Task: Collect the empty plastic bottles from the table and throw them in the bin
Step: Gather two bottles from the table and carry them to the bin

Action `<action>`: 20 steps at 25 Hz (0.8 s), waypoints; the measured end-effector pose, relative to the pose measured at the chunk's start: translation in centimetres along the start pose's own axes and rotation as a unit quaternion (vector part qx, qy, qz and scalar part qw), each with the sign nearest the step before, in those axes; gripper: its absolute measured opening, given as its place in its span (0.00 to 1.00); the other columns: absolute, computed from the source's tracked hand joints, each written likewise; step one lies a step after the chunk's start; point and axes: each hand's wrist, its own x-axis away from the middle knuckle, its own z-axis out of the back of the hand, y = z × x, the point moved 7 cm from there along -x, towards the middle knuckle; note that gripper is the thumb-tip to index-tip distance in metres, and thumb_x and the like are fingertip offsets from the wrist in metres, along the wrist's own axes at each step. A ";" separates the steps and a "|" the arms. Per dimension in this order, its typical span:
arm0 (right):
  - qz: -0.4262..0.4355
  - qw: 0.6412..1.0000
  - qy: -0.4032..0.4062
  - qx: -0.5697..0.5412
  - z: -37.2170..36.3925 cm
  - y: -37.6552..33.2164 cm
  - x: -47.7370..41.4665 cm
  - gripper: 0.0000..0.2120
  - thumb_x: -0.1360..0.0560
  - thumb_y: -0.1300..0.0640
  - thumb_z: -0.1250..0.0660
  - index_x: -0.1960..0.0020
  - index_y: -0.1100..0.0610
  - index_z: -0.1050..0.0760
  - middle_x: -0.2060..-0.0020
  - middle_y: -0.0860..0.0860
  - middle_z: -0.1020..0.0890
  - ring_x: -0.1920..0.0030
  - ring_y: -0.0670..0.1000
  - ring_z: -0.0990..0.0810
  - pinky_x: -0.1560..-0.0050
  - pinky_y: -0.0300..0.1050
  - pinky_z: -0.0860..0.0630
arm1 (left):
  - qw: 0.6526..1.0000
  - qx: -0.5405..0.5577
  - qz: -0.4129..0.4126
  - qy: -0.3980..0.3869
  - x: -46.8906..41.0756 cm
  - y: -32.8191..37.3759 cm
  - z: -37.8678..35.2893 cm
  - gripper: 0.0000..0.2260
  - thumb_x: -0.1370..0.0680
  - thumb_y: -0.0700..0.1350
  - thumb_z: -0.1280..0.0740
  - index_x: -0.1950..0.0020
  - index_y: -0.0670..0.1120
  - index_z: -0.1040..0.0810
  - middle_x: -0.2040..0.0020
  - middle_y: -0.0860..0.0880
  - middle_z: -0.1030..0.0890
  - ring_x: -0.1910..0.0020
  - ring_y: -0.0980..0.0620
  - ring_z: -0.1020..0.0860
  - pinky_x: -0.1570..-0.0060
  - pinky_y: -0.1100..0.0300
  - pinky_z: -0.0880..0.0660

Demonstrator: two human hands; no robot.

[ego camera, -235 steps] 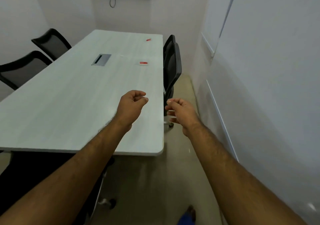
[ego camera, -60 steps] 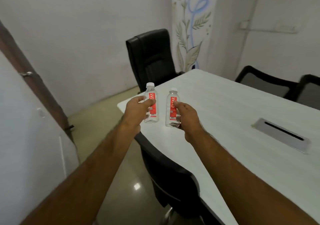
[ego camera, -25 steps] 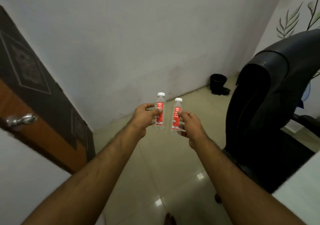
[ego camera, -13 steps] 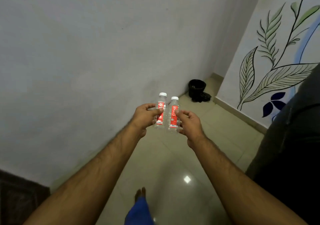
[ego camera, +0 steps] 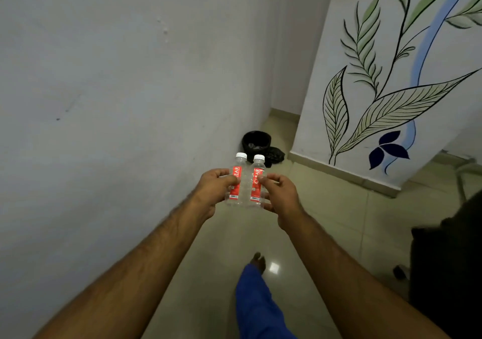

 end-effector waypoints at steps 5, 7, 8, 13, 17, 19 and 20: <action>-0.041 0.999 0.025 0.010 -2.6 -3.0 -16.4 0.13 0.23 0.54 0.29 0.41 0.57 0.26 0.51 0.56 0.17 0.54 0.56 0.15 0.61 0.50 0.17 | 0.999 -0.012 0.048 -0.017 -16.4 3.9 -1.7 0.12 0.24 0.39 0.29 0.41 0.46 0.22 0.50 0.47 0.16 0.55 0.51 0.16 0.65 0.60 0.19; -0.054 0.998 0.035 0.019 -3.5 -4.9 -22.9 0.13 0.24 0.53 0.28 0.42 0.56 0.25 0.49 0.57 0.16 0.53 0.57 0.14 0.61 0.49 0.17 | 0.998 -0.014 0.062 -0.016 -22.8 6.5 -2.4 0.13 0.24 0.39 0.28 0.41 0.46 0.23 0.50 0.47 0.17 0.54 0.51 0.16 0.64 0.59 0.20; -0.059 0.997 0.041 0.026 -4.0 -6.1 -25.8 0.13 0.24 0.53 0.28 0.43 0.56 0.24 0.48 0.57 0.16 0.52 0.58 0.14 0.59 0.51 0.17 | 0.997 -0.020 0.068 -0.008 -25.9 7.6 -2.5 0.14 0.25 0.40 0.28 0.40 0.46 0.23 0.49 0.47 0.17 0.53 0.50 0.17 0.62 0.58 0.20; -0.079 0.995 0.034 0.053 -6.2 -9.4 -39.4 0.14 0.23 0.52 0.29 0.39 0.55 0.21 0.48 0.56 0.16 0.49 0.57 0.15 0.56 0.52 0.16 | 0.993 -0.046 0.107 -0.004 -41.0 9.9 -4.0 0.16 0.26 0.41 0.27 0.39 0.44 0.23 0.47 0.45 0.17 0.50 0.47 0.17 0.53 0.53 0.19; -0.106 0.990 0.049 0.078 -7.3 -9.2 -51.2 0.12 0.22 0.55 0.31 0.39 0.55 0.22 0.53 0.49 0.17 0.53 0.49 0.18 0.59 0.43 0.22 | 0.990 -0.045 0.135 -0.019 -54.4 9.4 -6.0 0.15 0.26 0.40 0.27 0.40 0.44 0.22 0.48 0.44 0.16 0.52 0.46 0.16 0.52 0.49 0.18; -0.130 0.985 0.071 0.084 -7.7 -8.5 -58.6 0.10 0.22 0.57 0.30 0.41 0.53 0.22 0.54 0.49 0.17 0.56 0.47 0.19 0.61 0.41 0.24 | 0.984 -0.054 0.162 -0.040 -62.4 8.6 -7.5 0.14 0.25 0.39 0.28 0.41 0.44 0.20 0.48 0.43 0.16 0.52 0.45 0.16 0.48 0.45 0.18; -0.144 0.983 0.079 0.084 -7.8 -8.3 -61.8 0.09 0.22 0.58 0.30 0.42 0.53 0.22 0.54 0.50 0.17 0.57 0.47 0.19 0.61 0.41 0.24 | 0.982 -0.056 0.174 -0.051 -65.8 8.3 -8.3 0.13 0.25 0.38 0.29 0.41 0.43 0.20 0.48 0.42 0.16 0.53 0.45 0.15 0.48 0.46 0.18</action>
